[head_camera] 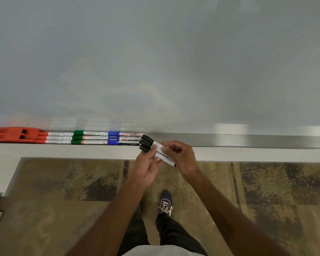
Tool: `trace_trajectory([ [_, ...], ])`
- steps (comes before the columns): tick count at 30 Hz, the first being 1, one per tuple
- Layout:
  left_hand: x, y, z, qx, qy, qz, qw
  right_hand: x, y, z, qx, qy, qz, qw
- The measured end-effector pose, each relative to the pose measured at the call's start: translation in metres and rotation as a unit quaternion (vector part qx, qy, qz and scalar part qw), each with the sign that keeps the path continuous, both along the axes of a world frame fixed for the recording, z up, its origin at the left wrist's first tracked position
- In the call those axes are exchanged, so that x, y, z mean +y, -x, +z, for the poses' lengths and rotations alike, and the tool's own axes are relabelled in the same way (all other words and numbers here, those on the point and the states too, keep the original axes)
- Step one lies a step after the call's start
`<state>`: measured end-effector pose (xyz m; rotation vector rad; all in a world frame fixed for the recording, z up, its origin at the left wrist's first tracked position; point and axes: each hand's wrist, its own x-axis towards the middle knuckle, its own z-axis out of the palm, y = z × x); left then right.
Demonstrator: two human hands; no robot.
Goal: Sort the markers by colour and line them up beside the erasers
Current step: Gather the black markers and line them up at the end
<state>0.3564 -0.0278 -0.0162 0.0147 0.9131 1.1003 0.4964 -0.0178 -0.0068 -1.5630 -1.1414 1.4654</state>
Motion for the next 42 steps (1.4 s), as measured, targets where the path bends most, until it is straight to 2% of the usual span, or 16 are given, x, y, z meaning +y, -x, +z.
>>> trace_trajectory([
  [5,0.005,-0.003,-0.004,0.012,0.000,0.022,1.000,-0.001,-0.002,0.003,0.044,0.024,-0.017,0.999],
  [9,0.012,-0.008,-0.004,0.020,0.003,0.049,0.999,-0.005,-0.006,0.004,0.181,0.104,-0.087,0.974],
  [11,0.015,-0.012,-0.005,0.037,0.013,0.050,0.998,-0.007,-0.009,0.003,0.205,0.097,-0.108,0.968],
  [18,0.025,-0.019,0.004,0.073,0.074,0.025,0.994,0.012,-0.023,-0.005,0.166,0.059,-0.150,0.973],
  [20,0.024,-0.014,0.011,0.153,0.092,0.032,0.983,0.022,-0.029,-0.009,0.150,0.052,-0.154,0.975],
  [21,0.021,-0.011,0.013,0.237,0.103,0.022,0.966,0.027,-0.032,-0.011,0.139,0.048,-0.154,0.977],
  [22,0.016,-0.008,0.014,0.348,0.106,0.004,0.932,0.032,-0.034,-0.014,0.123,0.046,-0.150,0.980],
  [24,0.002,-0.006,0.021,0.554,0.043,-0.033,0.831,0.042,-0.036,-0.019,0.081,0.043,-0.135,0.987],
  [25,-0.004,-0.007,0.021,0.617,-0.020,-0.066,0.784,0.046,-0.035,-0.021,0.058,0.043,-0.126,0.989],
  [27,-0.011,-0.011,0.013,0.670,-0.126,-0.175,0.710,0.051,-0.032,-0.022,0.018,0.043,-0.104,0.994],
  [29,-0.008,-0.012,-0.002,0.696,-0.180,-0.287,0.634,0.055,-0.027,-0.024,-0.002,0.047,-0.092,0.995],
  [31,0.000,-0.012,-0.017,0.724,-0.233,-0.356,0.542,0.056,-0.020,-0.026,-0.023,0.046,-0.088,0.995],
  [33,0.008,-0.012,-0.027,0.737,-0.270,-0.402,0.472,0.057,-0.014,-0.030,-0.060,0.044,-0.085,0.994],
  [37,0.011,-0.009,-0.046,0.773,-0.281,-0.428,0.375,0.057,-0.003,-0.027,-0.126,0.064,-0.079,0.987],
  [39,0.009,-0.005,-0.052,0.790,-0.281,-0.415,0.354,0.058,0.000,-0.023,-0.156,0.085,-0.074,0.981],
  [42,0.005,0.000,-0.059,0.796,-0.272,-0.415,0.346,0.058,0.004,-0.017,-0.182,0.111,-0.065,0.975],
])
